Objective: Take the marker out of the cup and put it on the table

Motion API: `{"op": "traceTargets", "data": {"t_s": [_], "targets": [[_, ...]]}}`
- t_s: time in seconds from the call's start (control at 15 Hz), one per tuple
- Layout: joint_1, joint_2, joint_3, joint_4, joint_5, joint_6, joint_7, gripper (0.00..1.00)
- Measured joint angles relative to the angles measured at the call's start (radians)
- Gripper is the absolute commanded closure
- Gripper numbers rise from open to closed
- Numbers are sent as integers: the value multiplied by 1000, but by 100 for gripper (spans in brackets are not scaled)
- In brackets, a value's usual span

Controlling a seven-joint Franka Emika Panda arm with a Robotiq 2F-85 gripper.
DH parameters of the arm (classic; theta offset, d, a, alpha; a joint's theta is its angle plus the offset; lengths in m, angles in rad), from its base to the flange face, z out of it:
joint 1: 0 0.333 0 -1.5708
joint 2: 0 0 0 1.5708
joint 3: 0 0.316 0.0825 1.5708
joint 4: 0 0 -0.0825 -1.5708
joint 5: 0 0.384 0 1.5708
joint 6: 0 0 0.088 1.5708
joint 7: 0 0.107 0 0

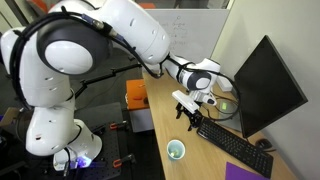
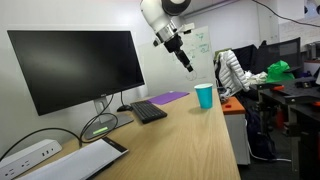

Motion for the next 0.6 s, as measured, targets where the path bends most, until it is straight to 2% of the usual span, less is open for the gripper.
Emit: {"op": "traceTargets", "data": {"t_s": [0.4, 0.47, 0.53, 0.6], "targets": [[-24, 27, -3, -44, 4, 157, -3, 0], [-33, 37, -5, -49, 6, 177, -6, 6], [-42, 46, -8, -52, 8, 185, -19, 26], [-51, 53, -12, -52, 9, 186, -33, 34]]}}
